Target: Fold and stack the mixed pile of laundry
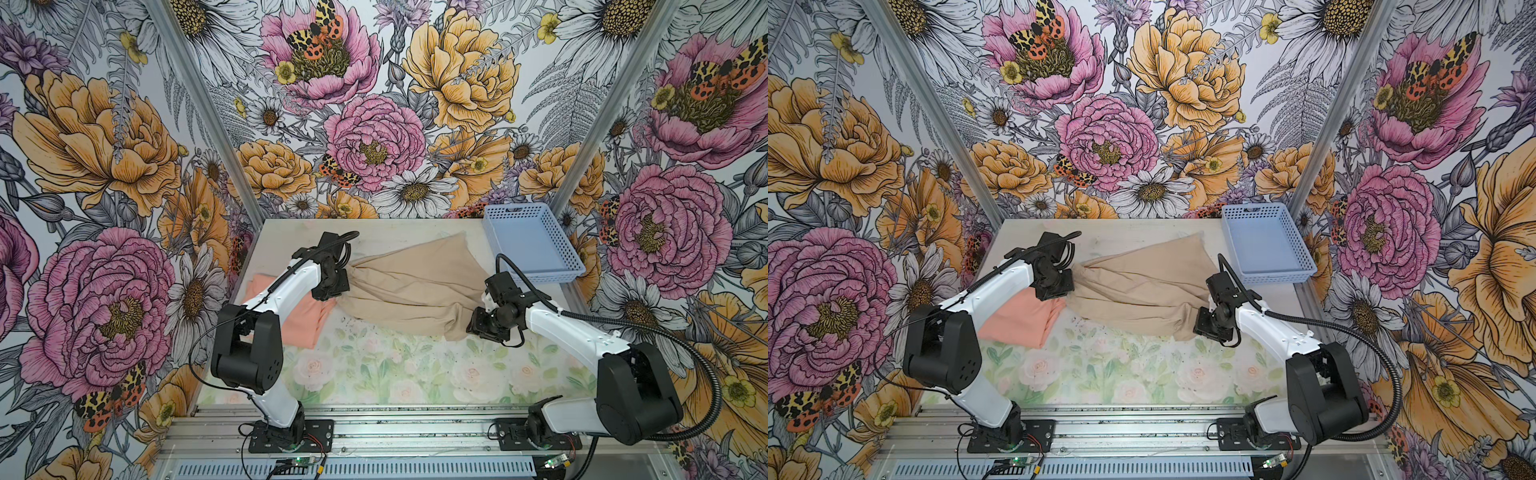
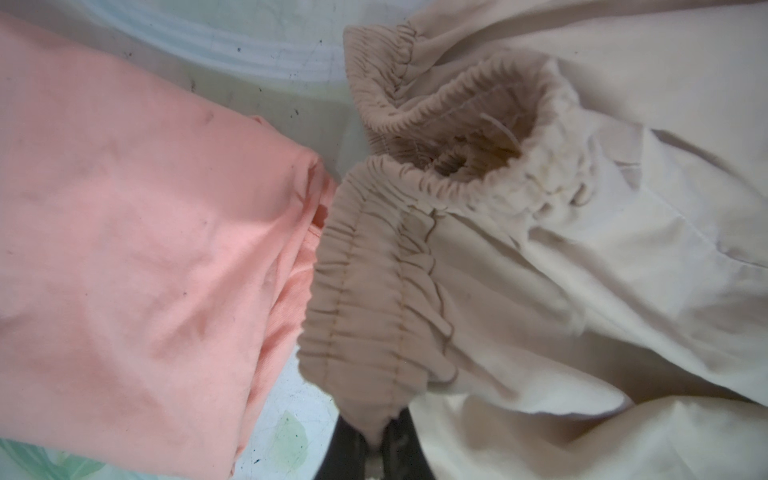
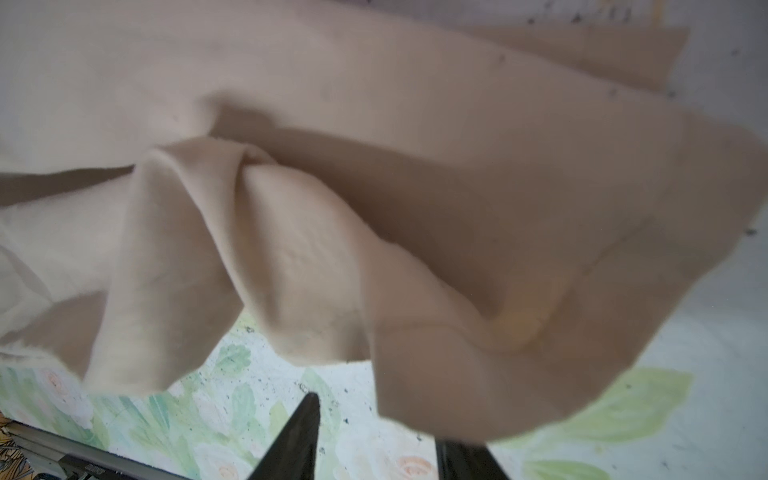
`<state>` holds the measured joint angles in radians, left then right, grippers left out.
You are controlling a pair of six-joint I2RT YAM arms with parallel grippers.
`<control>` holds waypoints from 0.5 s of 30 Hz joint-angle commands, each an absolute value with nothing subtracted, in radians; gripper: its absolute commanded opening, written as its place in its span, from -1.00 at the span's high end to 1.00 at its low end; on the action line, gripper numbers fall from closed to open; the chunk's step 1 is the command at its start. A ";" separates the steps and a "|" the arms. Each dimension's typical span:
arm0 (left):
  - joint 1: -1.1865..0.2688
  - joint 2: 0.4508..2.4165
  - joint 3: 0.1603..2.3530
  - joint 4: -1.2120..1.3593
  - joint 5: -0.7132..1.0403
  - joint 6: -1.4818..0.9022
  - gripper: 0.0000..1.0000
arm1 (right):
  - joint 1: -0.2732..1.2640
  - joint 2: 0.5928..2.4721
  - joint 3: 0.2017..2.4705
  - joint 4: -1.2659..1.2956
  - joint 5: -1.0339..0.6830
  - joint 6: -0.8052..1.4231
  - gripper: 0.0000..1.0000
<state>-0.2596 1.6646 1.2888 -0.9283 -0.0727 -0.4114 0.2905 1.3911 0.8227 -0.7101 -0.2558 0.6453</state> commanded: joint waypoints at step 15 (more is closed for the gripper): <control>-0.279 1.475 1.113 -0.924 -0.035 -0.453 1.00 | 0.060 1.249 0.943 -0.935 -0.252 0.407 1.00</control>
<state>-0.2737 1.5337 1.1454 -0.9295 -0.0574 -0.4229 0.1024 1.3025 0.8719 -0.7815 -0.2382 0.5079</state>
